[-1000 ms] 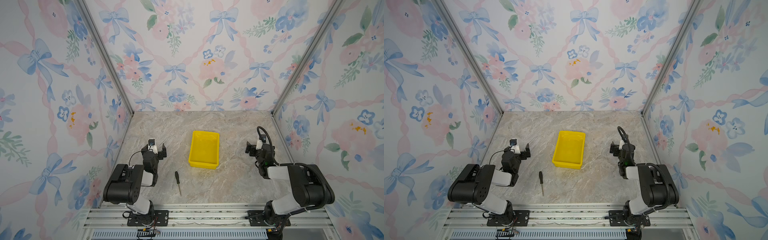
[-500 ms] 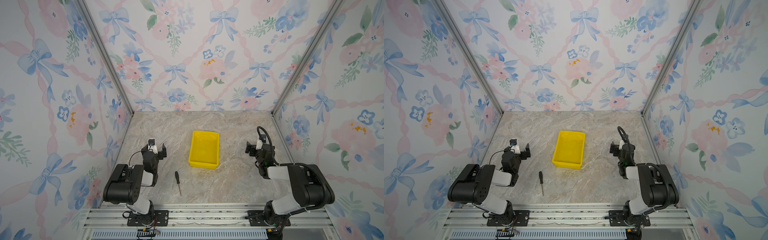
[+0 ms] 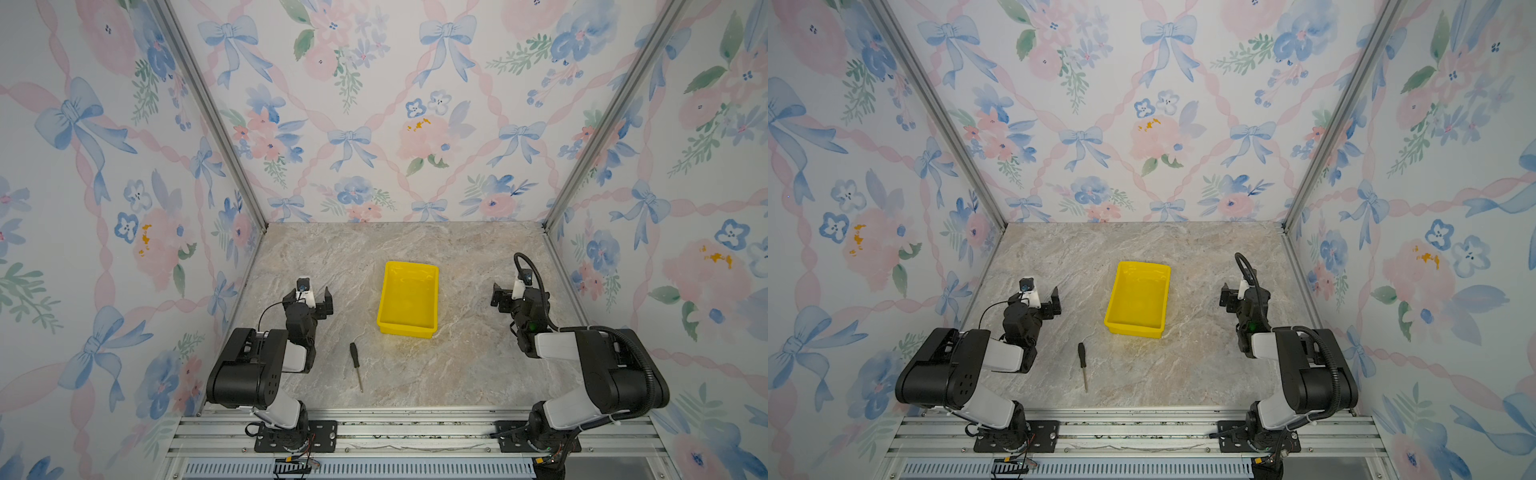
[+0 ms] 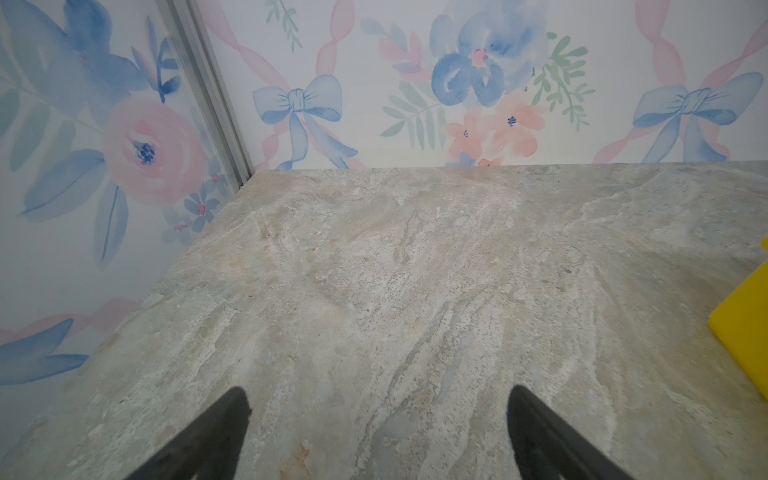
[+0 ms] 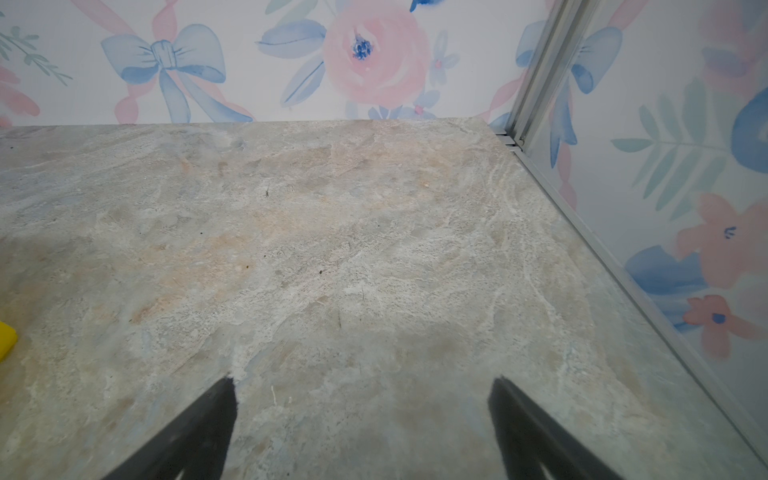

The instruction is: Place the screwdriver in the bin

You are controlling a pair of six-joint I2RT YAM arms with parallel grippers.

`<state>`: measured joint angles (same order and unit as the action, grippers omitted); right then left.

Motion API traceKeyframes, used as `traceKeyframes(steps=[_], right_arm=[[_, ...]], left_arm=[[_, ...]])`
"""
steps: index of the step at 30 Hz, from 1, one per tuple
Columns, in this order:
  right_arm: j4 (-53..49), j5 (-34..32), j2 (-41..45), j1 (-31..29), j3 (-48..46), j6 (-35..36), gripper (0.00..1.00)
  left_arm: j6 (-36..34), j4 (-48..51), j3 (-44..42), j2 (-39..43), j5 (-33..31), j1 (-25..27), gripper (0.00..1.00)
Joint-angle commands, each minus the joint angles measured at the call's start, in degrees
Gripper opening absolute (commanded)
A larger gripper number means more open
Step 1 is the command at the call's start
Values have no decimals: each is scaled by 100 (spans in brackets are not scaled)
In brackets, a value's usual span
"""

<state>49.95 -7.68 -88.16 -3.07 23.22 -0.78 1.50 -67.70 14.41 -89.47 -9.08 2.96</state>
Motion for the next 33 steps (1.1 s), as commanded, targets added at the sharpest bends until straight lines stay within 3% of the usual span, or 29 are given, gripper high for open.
traceKeyframes(steps=[1,7,11,15,21,24,27,33], right_arm=[[-56,39,-17,15,42,62,97],[-65,47,-26,17,42,51,97],[-65,48,-26,18,46,46,97],[-56,47,-26,22,42,44,97],[-56,39,-26,18,42,50,97],[-56,40,-25,17,43,47,97],[-65,39,-26,17,46,43,97],[-65,39,-26,17,42,46,97]], left_arm=[[-4,-129,-66,4,51,-20,97],[175,123,-125,519,-556,-7,98],[152,1514,250,1141,-658,102,97],[215,3124,654,1983,-1432,607,98],[1678,6630,1913,2812,-1612,1037,97],[2372,7938,2460,2862,-1373,1155,98],[2876,8742,2732,2874,-1028,1291,98],[3794,9404,2944,2983,-602,1758,98]])
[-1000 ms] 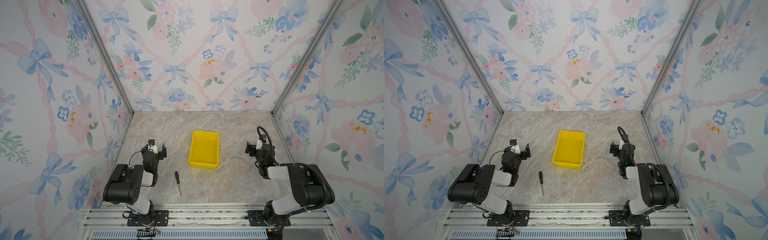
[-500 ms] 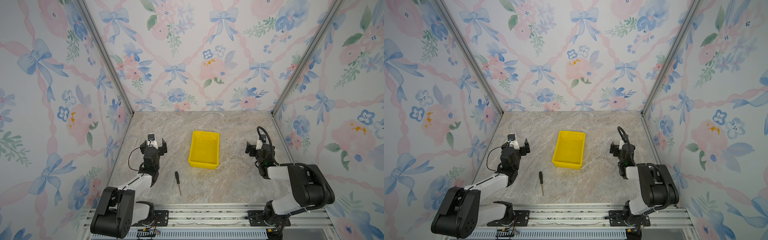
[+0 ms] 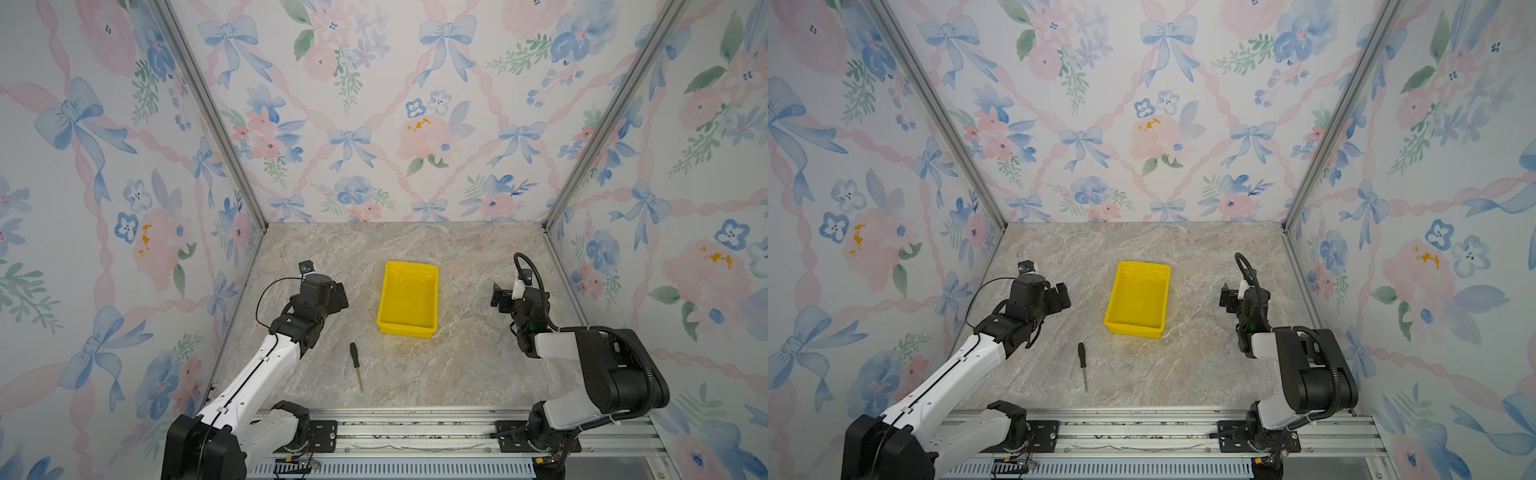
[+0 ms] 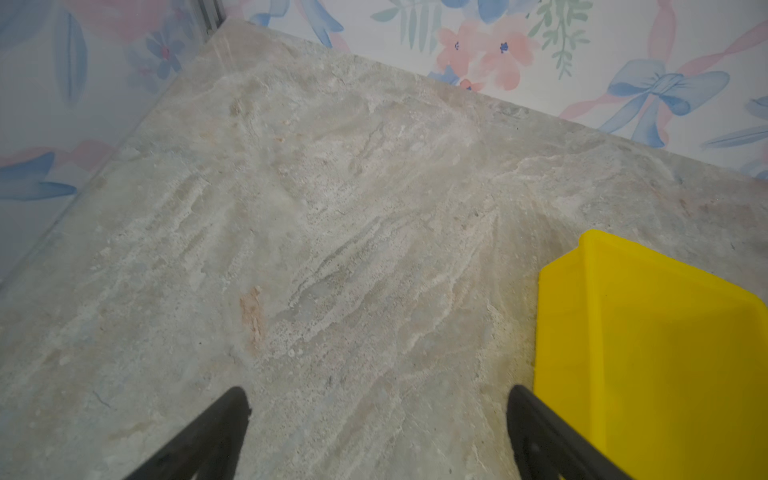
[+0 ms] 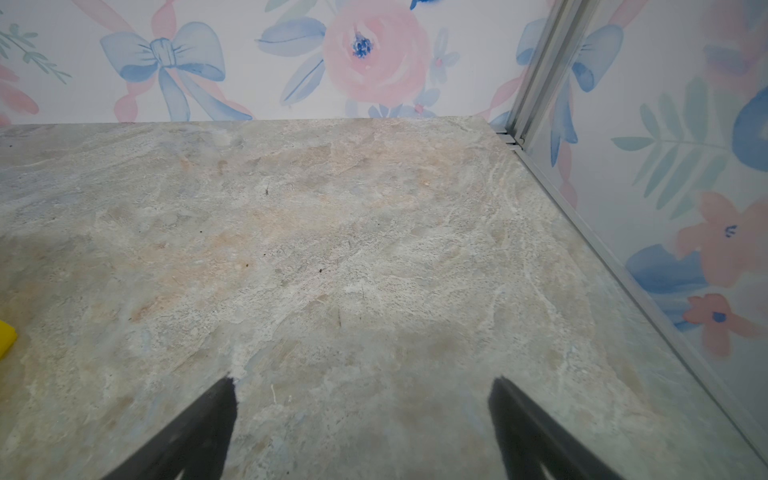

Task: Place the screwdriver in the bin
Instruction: 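Reach the left gripper down over the black-handled screwdriver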

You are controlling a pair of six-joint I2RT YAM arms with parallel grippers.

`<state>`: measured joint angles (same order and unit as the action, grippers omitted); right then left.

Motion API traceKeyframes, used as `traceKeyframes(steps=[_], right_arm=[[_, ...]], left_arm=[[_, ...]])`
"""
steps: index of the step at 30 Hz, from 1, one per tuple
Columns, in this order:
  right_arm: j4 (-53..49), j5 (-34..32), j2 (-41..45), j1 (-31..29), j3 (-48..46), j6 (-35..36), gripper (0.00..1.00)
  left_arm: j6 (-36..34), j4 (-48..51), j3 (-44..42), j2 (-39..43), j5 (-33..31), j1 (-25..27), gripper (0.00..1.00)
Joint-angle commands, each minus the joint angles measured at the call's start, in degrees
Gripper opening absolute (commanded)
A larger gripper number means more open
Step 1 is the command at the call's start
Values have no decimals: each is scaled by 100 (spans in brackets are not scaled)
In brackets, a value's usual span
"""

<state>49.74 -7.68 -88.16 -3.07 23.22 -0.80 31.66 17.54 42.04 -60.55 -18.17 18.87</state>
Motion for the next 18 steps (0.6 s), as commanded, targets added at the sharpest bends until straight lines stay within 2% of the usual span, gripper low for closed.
traceKeyframes(steps=[1,8,18], right_arm=[[-43,41,-26,17,42,46,97],[-63,49,-17,27,51,51,97],[-24,56,-17,31,25,45,97]], left_arm=[[881,997,203,37,293,255,98],[1268,2059,539,-893,400,993,97],[1355,2404,652,-1793,837,1676,95]])
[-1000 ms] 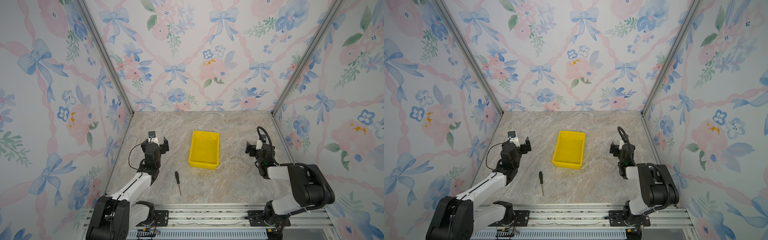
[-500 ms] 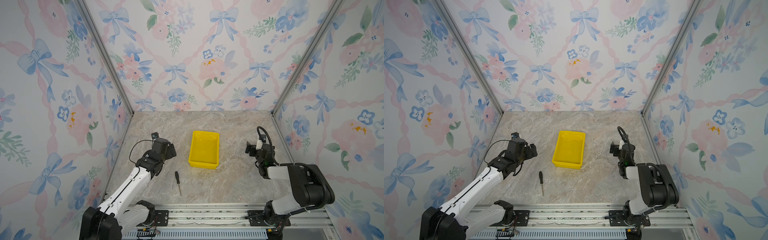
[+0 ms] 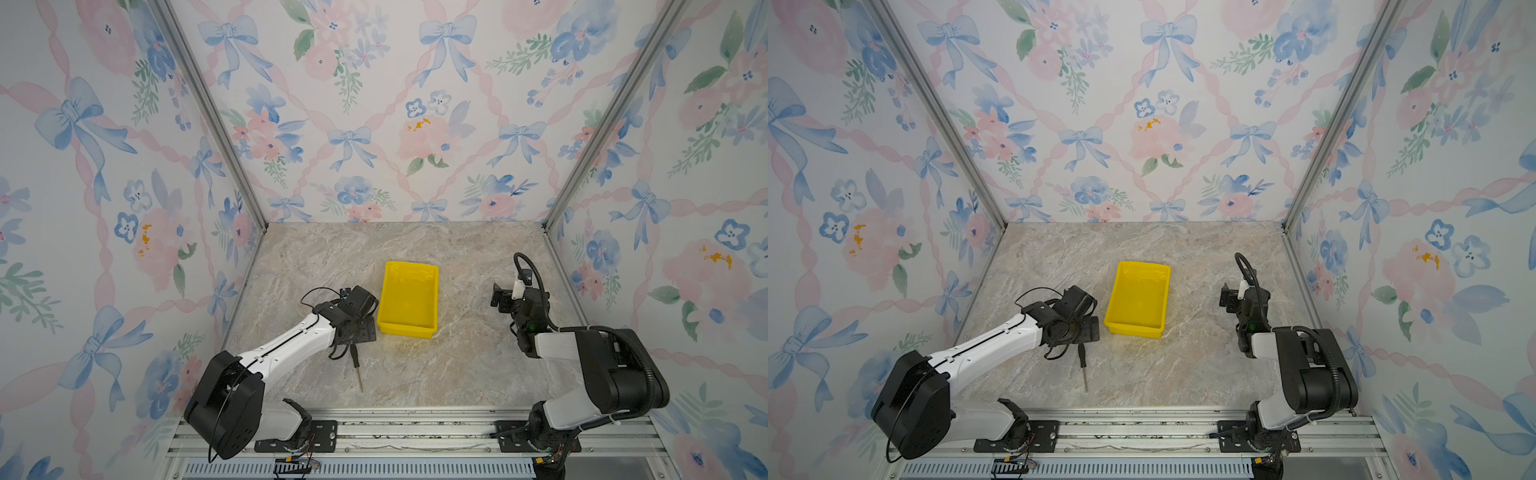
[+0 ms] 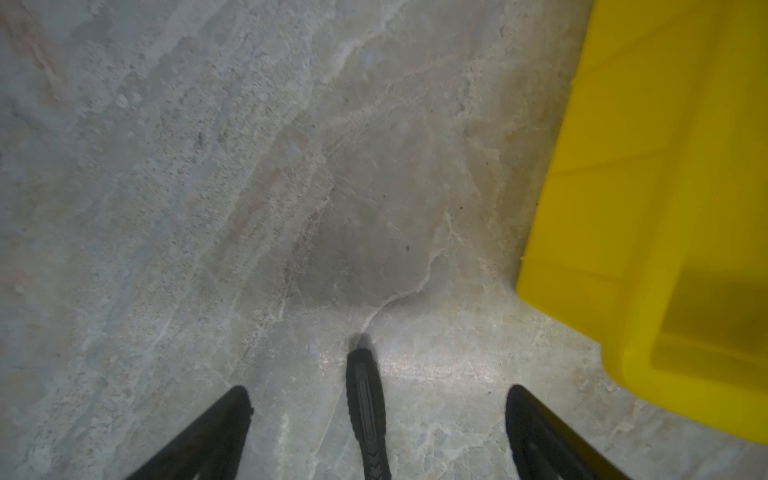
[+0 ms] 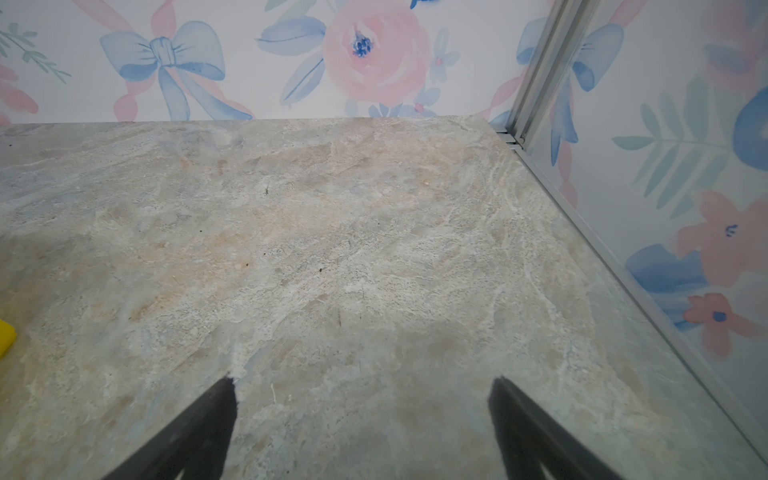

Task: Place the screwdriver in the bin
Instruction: 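Reach the left gripper down over the black-handled screwdriver, then close the left gripper on the screwdriver handle while the right arm reaches toward the bin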

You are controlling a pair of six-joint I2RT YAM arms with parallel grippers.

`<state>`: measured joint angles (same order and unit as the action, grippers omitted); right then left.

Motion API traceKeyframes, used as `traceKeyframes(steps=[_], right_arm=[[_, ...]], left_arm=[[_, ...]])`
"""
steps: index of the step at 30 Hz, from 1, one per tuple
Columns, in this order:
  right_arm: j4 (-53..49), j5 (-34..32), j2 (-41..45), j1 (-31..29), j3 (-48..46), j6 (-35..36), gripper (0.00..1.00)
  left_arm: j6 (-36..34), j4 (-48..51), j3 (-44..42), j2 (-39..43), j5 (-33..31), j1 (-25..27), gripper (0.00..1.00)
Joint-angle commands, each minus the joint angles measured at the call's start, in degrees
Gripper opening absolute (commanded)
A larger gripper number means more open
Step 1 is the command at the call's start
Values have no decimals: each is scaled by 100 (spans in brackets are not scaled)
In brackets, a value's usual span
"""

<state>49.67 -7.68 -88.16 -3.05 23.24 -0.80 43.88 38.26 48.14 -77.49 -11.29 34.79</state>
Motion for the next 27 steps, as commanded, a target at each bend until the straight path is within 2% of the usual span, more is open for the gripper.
traceKeyframes(steps=[1,13,17,22,27], right_arm=[[-15,56,-17,24,22,46,97],[-64,-47,51,11,31,24,97],[-1579,-41,710,-32,564,73,97],[-2667,-312,1833,-393,699,148,97],[-4177,-959,2864,-1192,1107,-156,97]], left_arm=[[163,338,-11,-140,186,103,94],[349,306,-181,-614,152,173,89],[403,305,-194,-661,111,169,87],[379,289,-187,-799,57,169,86],[442,273,-251,-811,47,187,83]])
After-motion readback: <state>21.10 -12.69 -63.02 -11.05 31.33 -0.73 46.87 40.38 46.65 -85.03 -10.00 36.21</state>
